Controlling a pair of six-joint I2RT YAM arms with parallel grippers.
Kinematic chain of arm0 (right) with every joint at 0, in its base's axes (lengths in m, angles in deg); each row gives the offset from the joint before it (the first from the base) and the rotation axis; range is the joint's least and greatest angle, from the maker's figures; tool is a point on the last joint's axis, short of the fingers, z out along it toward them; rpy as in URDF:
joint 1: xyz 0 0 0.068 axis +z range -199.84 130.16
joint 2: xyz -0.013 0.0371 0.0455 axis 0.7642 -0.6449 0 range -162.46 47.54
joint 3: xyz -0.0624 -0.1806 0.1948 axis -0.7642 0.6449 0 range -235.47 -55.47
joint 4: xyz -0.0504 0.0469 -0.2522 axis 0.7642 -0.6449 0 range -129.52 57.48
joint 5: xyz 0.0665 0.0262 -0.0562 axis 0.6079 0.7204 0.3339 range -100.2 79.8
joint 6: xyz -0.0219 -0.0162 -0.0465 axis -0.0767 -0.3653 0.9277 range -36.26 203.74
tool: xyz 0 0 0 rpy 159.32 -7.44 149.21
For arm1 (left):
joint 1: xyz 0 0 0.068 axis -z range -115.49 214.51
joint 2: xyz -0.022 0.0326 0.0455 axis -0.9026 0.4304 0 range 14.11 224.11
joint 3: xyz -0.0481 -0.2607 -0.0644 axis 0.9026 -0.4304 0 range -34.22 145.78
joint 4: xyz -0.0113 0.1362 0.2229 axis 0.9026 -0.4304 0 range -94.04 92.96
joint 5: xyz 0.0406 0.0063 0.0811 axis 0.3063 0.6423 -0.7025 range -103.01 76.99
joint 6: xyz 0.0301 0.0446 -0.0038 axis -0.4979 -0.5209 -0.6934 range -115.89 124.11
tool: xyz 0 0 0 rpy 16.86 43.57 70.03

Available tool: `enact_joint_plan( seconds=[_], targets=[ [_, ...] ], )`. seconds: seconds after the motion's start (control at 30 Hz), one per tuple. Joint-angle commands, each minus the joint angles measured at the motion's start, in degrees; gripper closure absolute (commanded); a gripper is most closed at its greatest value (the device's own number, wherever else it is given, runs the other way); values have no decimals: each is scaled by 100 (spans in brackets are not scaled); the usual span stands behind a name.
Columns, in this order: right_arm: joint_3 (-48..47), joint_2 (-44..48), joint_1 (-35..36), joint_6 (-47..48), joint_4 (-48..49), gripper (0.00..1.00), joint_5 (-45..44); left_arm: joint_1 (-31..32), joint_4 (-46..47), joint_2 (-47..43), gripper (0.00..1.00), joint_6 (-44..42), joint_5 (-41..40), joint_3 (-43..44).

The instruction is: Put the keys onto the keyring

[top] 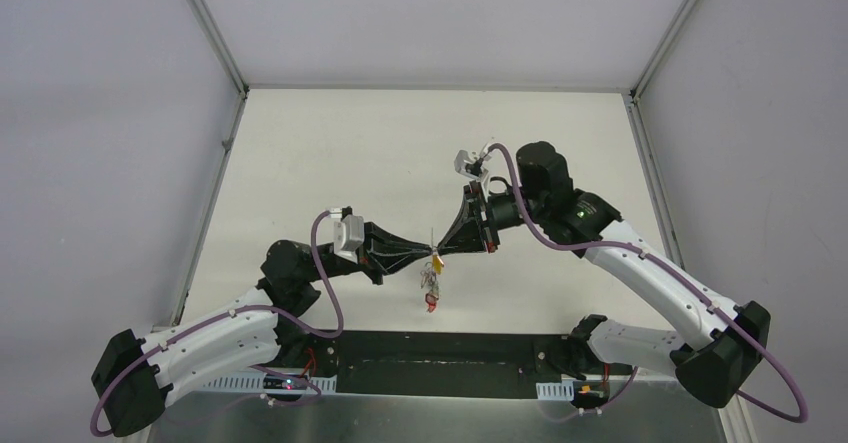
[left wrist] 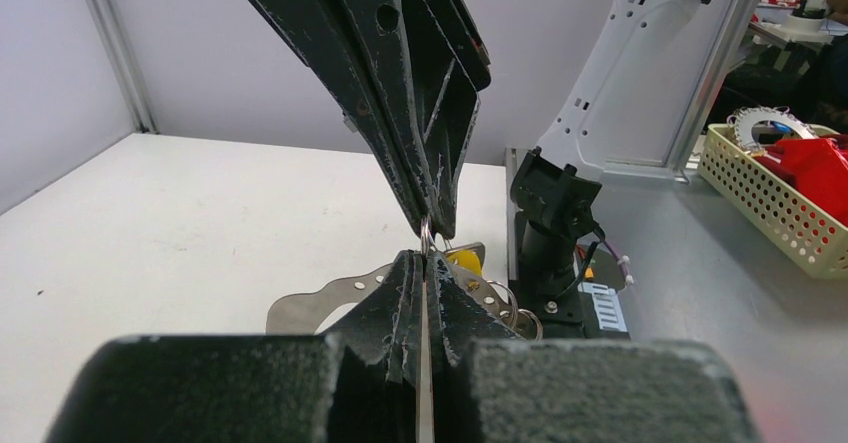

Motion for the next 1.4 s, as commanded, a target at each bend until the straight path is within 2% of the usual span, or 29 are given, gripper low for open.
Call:
enact_joint_plan(
  seconds=[0.0,0.4,0.87,1.0,1.23,1.37],
  targets=[
    [39,170,-27,164,155,100,-55,45,539,-128,100,44,-161,20],
    [37,151,-18,527,-301,100,-160,49,669,-130,100,61,-227,15],
    [155,74,130,288,33,99,-271,53,703,50,100,53,-185,123],
    [137,78,162,334,-23,89,-344,45,683,43,100,44,-198,127],
    [60,338,168,580,-174,50,-523,51,584,1,100,27,-216,120],
    [-4,492,166,601,-151,40,-554,47,509,-43,100,9,-218,123]
  ],
)
